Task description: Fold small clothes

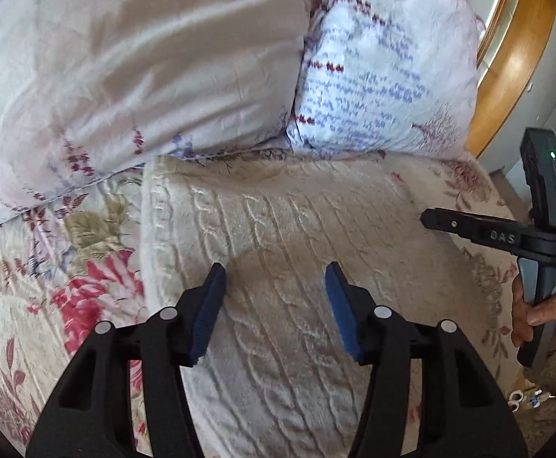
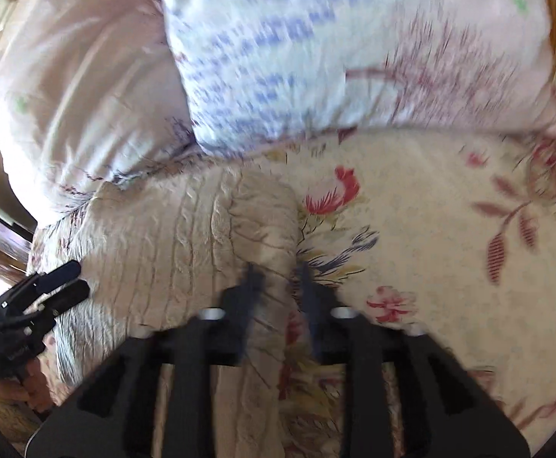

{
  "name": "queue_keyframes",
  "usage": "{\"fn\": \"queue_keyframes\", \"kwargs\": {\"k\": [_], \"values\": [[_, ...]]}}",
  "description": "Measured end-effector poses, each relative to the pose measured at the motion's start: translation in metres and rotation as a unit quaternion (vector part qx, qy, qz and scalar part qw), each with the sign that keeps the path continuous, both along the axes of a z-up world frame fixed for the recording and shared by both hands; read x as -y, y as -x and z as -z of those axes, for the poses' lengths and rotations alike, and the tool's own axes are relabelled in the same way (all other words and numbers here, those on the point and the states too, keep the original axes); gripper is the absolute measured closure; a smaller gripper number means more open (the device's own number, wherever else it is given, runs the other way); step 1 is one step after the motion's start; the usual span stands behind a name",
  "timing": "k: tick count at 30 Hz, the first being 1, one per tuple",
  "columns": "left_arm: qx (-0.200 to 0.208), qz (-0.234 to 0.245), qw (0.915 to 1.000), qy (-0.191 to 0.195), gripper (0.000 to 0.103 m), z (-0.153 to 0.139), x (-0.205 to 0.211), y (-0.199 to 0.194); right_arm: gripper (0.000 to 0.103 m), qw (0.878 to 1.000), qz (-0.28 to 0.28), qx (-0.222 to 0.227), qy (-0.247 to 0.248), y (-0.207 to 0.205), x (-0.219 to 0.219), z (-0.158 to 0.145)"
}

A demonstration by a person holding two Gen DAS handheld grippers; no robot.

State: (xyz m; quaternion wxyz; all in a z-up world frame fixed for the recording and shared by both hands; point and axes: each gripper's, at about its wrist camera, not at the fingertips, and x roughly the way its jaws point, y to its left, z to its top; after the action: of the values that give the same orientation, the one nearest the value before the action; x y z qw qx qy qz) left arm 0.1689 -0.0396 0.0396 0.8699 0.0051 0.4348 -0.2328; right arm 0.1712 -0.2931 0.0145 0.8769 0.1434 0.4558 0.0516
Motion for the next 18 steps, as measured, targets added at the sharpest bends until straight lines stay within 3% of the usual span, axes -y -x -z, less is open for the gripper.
{"fn": "queue_keyframes", "kwargs": {"k": [2, 6, 10, 18], "values": [[0.015, -0.018, 0.9997, -0.006, 0.044, -0.005, -0.013, 0.010, 0.056, 0.998, -0.019, 0.051, 0.011, 0.022, -0.006, -0.019], [0.015, -0.045, 0.9987, -0.020, 0.043, -0.002, -0.037, 0.030, 0.056, 0.992, -0.079, 0.089, 0.043, 0.051, -0.038, -0.031], [0.003, -0.045, 0.9984, -0.033, 0.041, 0.007, -0.043, 0.042, 0.056, 0.987, -0.118, 0.085, 0.073, 0.064, -0.068, -0.022], [-0.032, -0.042, 0.9978, -0.040, 0.035, 0.030, -0.039, 0.034, 0.055, 0.984, -0.121, 0.034, 0.126, 0.066, -0.082, 0.008]]}}
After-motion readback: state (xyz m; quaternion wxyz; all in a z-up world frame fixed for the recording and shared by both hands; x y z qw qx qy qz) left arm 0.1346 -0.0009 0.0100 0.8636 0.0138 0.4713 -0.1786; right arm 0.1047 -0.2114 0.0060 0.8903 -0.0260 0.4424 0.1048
